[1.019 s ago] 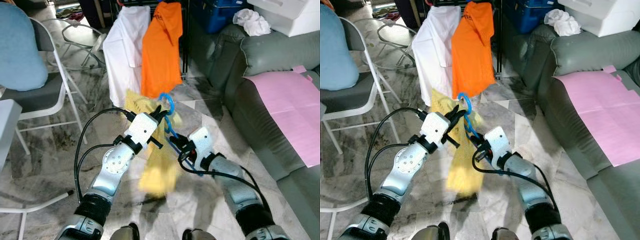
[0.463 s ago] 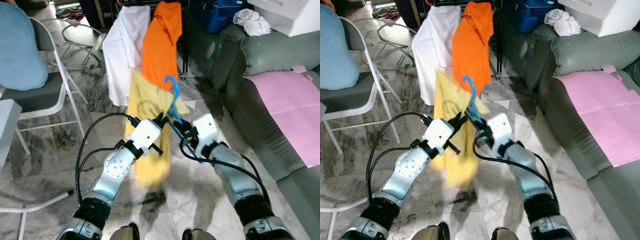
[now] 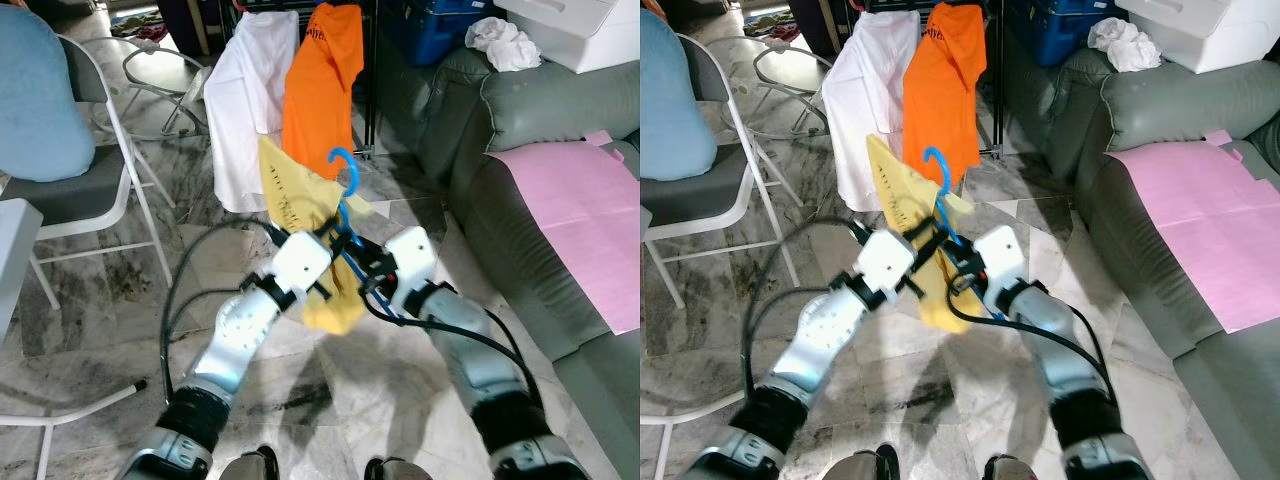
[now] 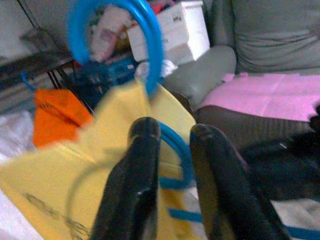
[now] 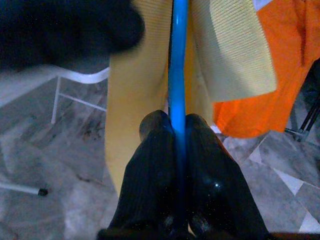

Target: Hang hanger

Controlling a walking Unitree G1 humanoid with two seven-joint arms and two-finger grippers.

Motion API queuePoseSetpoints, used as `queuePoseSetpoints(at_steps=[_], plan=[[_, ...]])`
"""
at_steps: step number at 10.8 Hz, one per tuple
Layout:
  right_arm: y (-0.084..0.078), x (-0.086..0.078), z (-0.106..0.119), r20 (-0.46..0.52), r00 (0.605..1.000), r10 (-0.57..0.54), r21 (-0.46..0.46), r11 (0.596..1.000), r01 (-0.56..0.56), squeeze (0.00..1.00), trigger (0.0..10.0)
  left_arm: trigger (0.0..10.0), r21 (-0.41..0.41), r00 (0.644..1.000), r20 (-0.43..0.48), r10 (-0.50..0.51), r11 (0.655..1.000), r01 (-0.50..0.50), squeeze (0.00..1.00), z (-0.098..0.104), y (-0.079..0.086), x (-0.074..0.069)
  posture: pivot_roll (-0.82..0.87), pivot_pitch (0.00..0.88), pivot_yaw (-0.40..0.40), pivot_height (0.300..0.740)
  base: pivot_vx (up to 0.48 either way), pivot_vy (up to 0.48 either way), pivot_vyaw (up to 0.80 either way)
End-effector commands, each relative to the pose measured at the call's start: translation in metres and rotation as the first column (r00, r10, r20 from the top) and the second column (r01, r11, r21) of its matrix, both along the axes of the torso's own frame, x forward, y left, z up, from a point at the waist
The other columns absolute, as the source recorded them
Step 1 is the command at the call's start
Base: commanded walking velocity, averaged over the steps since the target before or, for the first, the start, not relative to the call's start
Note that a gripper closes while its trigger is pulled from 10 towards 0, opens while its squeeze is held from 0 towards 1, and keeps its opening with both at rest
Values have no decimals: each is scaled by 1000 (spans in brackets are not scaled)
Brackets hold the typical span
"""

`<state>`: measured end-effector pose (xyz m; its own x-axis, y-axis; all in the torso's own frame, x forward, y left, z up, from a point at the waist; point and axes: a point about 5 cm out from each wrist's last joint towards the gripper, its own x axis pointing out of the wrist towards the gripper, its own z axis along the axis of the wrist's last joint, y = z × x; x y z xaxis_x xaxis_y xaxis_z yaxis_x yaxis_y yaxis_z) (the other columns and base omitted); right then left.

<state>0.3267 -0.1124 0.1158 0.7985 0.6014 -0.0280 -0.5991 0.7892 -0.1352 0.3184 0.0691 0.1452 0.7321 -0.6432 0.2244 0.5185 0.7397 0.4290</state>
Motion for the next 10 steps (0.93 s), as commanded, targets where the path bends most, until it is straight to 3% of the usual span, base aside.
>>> queuePoseSetpoints(at_steps=[1,4,7,10], plan=[[-3,-2,11,60,998,17,37,999,-19,0,10000,10000,4,999,40,-23,1000,22,1000,9,4,-1,-101,146,25,740,0,0,0],[-25,-14,10,58,996,67,39,997,-69,0,10000,10000,50,990,137,-32,998,25,1000,29,25,2,-92,149,30,740,0,0,0],[-42,-41,13,-14,961,275,5,962,-275,0,10000,10000,332,984,179,-14,942,-47,1000,19,69,19,-99,155,35,740,0,0,0],[-56,-59,18,-96,917,387,-40,919,-392,0,10000,10000,491,982,167,-87,871,-6,1000,7,81,21,-112,155,35,740,0,0,0]])
